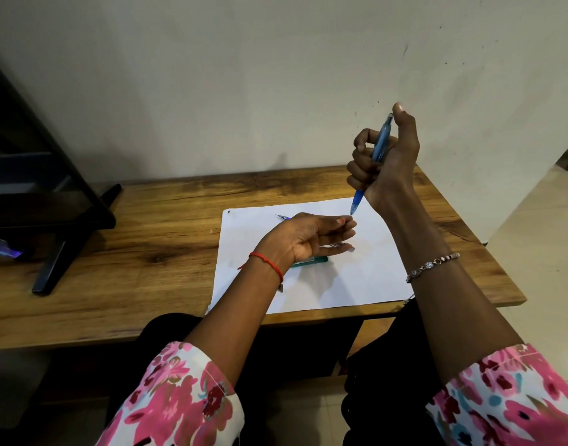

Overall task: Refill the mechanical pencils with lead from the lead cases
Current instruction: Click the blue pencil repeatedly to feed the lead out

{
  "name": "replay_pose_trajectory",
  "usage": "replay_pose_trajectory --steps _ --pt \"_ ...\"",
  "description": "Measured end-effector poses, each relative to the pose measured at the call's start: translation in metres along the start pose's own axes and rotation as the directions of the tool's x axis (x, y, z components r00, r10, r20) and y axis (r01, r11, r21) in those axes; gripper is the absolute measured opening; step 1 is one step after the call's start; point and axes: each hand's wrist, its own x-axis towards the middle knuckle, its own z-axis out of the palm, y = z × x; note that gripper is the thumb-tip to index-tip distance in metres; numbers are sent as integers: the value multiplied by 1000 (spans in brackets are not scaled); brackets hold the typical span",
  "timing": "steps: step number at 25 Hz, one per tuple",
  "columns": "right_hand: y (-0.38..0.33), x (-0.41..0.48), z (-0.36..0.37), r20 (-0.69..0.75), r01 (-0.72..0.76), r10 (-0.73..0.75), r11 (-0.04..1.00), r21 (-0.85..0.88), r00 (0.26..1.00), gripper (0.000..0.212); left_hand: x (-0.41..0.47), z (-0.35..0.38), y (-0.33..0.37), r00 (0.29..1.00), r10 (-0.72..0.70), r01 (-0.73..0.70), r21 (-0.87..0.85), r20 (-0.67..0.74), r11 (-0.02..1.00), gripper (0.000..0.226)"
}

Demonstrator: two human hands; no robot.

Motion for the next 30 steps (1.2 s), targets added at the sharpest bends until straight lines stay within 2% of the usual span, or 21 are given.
replay_pose_trajectory --steps 16,30 --pt "-4 0 0 -8 -24 24 1000 4 1000 53 0 2 0 1000 -6 6 1 3 1000 14" --pt "-3 1 -3 -30 -16 16 1000 -13 999 56 1 3 -1 1000 -1 1 -2 3 1000 14"
